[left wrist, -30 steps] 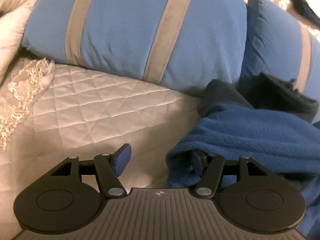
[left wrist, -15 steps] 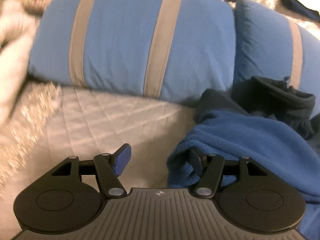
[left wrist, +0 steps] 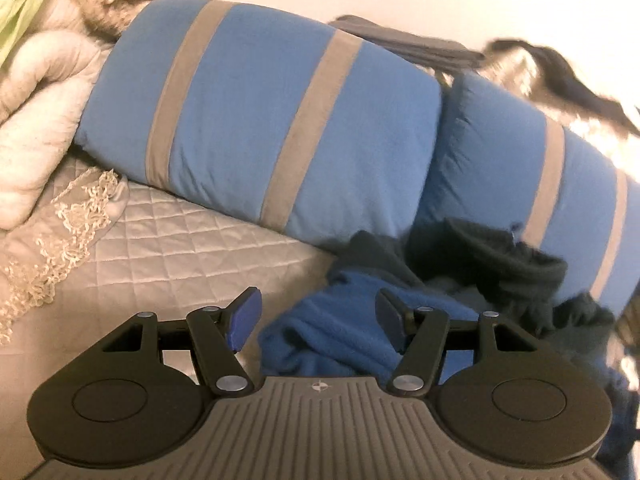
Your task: Fold clothes
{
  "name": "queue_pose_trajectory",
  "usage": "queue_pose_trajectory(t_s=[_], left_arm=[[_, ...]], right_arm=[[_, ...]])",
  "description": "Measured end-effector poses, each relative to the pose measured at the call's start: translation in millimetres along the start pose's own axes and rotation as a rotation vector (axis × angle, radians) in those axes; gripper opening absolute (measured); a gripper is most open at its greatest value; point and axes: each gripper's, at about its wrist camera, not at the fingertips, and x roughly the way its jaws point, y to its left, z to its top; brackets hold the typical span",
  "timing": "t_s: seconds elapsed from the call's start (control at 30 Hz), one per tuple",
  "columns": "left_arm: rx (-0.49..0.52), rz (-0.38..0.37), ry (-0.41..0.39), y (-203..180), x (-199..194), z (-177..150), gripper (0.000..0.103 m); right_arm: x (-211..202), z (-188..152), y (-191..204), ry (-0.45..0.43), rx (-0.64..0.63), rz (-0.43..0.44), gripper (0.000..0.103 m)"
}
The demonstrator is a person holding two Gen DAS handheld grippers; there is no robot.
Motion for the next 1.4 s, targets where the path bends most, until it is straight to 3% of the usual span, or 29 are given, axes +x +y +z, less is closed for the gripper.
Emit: queue_pose_trajectory(t_s=[0.2,0.37,0.4,0.43,0.47,0.53,0.7,1.03,1.23,1.3,1.4], left_arm=[[0.045,-0.016,0.006,-13,-5,-7,0.063],[0.050,-0.019,0.009,-13,-5,-9,0.063],[0.048,-0.018,0.012,-12,-4,-9,0.063],[0.046,-0.016,0.014,-11,-3,-10,0.063],[0.045,-0.014,0.017,-10,-2,-10,0.063],[0.043,-0.011,0.021,-9,-1,-11,0.063],[0.032,-0.002,0.027,-4,1,-12,0.063],[-0.050,0.049,0.006,20,0,-2,0.063],[-0.070,0.072,0.013,27,1,0,0.063],[-0.076,0.073,0.017,28,2,0,0.063],[-0.077,0.070,0.022,29,3,0,0.063]], right_arm=[[19,7,-18,-0.015,0.045,-0.041,0.086],[28,12,-31,-0.031,0.103,0.009,0.084],[29,11,-33,-0.038,0.127,0.027,0.079],[29,10,-36,-0.044,0.153,0.046,0.065],[30,8,-39,-0.050,0.180,0.064,0.042],[27,6,-41,-0.053,0.230,0.123,0.019],[9,9,-21,-0.075,0.133,0.074,0.017],[-7,12,-32,-0.071,0.212,0.017,0.017],[-6,14,-31,-0.075,0.195,-0.008,0.017],[-6,15,-31,-0.077,0.189,-0.016,0.018],[-5,16,-30,-0.079,0.179,-0.029,0.030]])
